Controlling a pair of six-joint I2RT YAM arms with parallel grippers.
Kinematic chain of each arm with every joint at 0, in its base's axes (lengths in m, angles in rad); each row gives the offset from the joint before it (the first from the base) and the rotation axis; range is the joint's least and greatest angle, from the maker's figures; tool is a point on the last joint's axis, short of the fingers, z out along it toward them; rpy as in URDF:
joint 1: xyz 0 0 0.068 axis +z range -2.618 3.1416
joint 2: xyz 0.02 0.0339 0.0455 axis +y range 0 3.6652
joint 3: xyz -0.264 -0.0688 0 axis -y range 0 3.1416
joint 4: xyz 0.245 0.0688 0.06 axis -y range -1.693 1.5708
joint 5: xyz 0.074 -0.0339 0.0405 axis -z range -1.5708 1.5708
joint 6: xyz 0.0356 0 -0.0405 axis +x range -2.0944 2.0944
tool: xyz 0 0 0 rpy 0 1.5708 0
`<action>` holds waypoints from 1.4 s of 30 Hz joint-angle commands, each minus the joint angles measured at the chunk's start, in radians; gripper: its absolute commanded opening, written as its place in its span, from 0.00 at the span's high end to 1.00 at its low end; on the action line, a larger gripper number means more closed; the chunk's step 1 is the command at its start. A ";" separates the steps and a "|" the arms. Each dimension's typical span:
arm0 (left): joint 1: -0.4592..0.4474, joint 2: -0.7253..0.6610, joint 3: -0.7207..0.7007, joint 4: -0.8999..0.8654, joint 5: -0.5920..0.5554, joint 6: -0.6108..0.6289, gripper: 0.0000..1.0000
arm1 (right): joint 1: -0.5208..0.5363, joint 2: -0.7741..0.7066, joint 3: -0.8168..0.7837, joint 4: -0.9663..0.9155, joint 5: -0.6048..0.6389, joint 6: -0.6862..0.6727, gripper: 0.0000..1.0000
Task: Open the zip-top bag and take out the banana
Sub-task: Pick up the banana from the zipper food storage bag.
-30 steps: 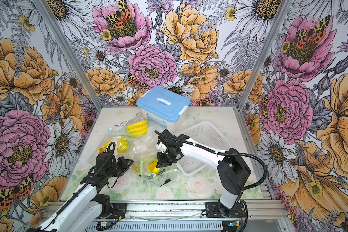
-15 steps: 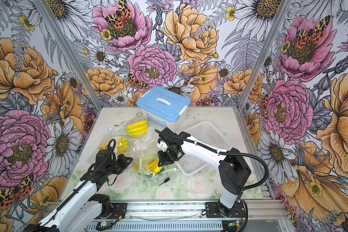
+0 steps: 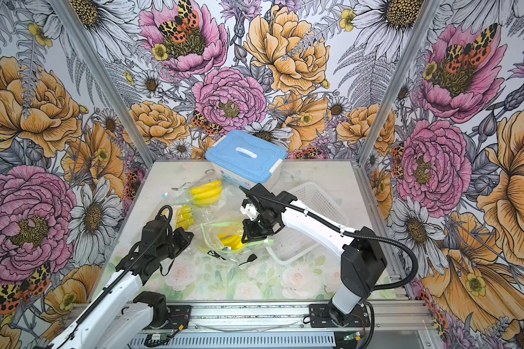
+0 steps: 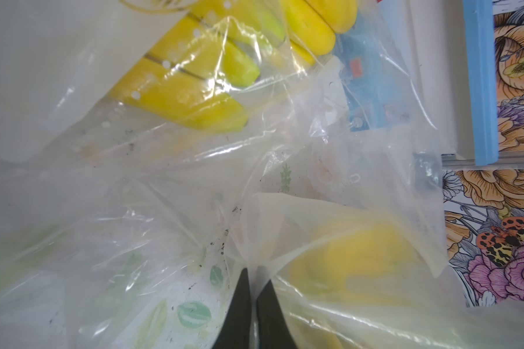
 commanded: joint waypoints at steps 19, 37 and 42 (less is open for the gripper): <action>-0.054 0.032 -0.011 0.081 -0.068 -0.070 0.92 | 0.143 0.046 0.085 -0.058 -0.007 -0.526 0.98; -0.046 0.039 0.008 0.138 -0.016 -0.142 0.78 | 0.250 0.208 0.176 -0.062 0.233 -0.586 1.00; 0.065 -0.071 0.156 -0.034 0.062 0.001 0.43 | 0.211 0.142 0.156 -0.079 0.287 -0.575 1.00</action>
